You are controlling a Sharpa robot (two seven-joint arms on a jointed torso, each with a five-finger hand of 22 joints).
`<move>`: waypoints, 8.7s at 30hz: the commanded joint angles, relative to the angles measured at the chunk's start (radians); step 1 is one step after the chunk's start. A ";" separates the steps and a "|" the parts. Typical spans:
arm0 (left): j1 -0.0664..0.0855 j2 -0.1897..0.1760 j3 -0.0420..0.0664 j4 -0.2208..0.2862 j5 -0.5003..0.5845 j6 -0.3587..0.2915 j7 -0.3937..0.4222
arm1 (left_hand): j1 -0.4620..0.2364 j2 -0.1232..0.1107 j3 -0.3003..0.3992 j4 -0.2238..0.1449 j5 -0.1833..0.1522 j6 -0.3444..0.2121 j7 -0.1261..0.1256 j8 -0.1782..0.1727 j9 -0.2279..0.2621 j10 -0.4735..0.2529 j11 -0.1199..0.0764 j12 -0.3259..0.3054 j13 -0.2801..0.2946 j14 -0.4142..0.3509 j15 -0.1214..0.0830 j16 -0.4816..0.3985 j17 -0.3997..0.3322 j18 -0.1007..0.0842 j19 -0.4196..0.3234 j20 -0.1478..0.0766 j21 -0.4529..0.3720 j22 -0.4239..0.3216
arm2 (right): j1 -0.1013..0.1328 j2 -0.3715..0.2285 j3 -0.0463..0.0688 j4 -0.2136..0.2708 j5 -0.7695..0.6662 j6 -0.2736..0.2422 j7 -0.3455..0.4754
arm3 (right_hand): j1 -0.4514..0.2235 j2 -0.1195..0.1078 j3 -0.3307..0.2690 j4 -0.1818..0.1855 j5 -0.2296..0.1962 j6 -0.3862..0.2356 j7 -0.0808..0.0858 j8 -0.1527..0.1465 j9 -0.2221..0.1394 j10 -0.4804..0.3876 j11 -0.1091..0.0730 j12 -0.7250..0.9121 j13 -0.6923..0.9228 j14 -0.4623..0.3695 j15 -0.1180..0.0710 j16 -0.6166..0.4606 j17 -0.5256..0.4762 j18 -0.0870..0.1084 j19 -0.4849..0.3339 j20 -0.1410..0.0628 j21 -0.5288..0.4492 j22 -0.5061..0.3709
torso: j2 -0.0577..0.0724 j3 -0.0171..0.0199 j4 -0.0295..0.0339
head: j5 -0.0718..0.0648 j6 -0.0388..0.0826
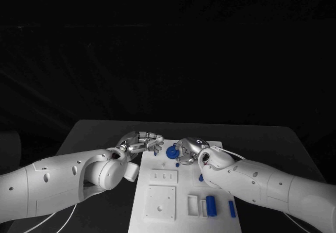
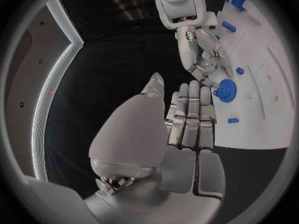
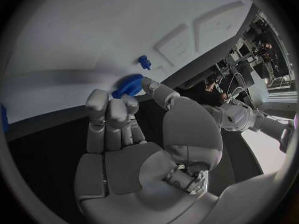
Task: Assemble the parts on the task board
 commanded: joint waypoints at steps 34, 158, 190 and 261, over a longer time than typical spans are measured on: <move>0.001 -0.009 0.001 -0.004 -0.005 0.015 0.016 | 0.005 0.003 -0.005 -0.001 0.002 0.001 0.001 -0.007 0.003 -0.004 0.000 -0.005 0.002 0.005 0.003 -0.005 0.002 0.017 -0.007 -0.001 -0.002 -0.001 | 0.005 -0.063 0.027 0.069 0.133 -0.127 0.097 | -0.009 0.003 -0.008 -0.003 0.014 0.010 0.005 0.008 0.002 -0.004 0.008 0.007 -0.003 0.003 0.005 -0.008 0.003 0.069 -0.001 -0.012 0.000 0.012 | -0.002 -0.0012 -0.0021 | 0.002 0.008; -0.013 -0.016 0.001 -0.035 -0.017 0.032 0.017 | 0.009 0.007 -0.013 0.000 0.000 0.005 0.005 -0.018 0.015 0.005 0.000 -0.007 0.011 0.011 0.001 -0.008 0.013 0.016 -0.006 -0.003 0.001 -0.004 | -0.041 -0.198 0.087 -0.169 0.282 0.035 0.320 | 0.059 0.093 0.062 -0.082 -0.123 0.192 -0.035 0.105 0.051 -0.062 -0.028 0.014 -0.023 -0.021 -0.028 -0.049 0.021 0.069 -0.064 0.016 -0.005 0.017 | 0.013 0.0442 -0.0340 | -0.046 0.003; 0.009 0.022 0.008 -0.065 -0.099 0.066 -0.119 | -0.129 0.028 -0.022 0.002 -0.007 0.076 -0.015 -0.036 0.013 0.155 -0.061 0.070 0.085 0.062 -0.031 0.046 0.060 0.016 0.038 -0.034 0.039 0.004 | 0.032 -0.258 0.100 0.142 0.183 0.074 0.065 | 0.033 0.101 0.048 -0.094 -0.100 0.234 -0.053 0.117 0.074 -0.031 -0.047 0.018 -0.031 -0.001 -0.047 -0.045 0.029 0.069 -0.036 0.001 0.002 0.011 | -0.032 0.0348 -0.0528 | -0.026 0.024; 0.013 0.140 0.003 -0.107 -0.252 0.094 -0.369 | -0.294 0.008 0.065 -0.001 -0.007 0.120 -0.031 -0.036 0.027 0.116 -0.059 0.074 0.138 0.025 -0.024 0.058 0.066 0.017 -0.001 -0.028 0.043 0.006 | 0.035 -0.177 0.091 0.335 0.064 0.122 0.001 | 0.018 0.089 0.045 -0.083 -0.057 0.237 -0.055 0.110 0.082 -0.026 -0.049 0.015 -0.033 0.003 -0.049 -0.047 0.033 0.069 -0.026 -0.005 -0.003 0.008 | -0.083 0.0350 -0.0569 | 0.026 -0.011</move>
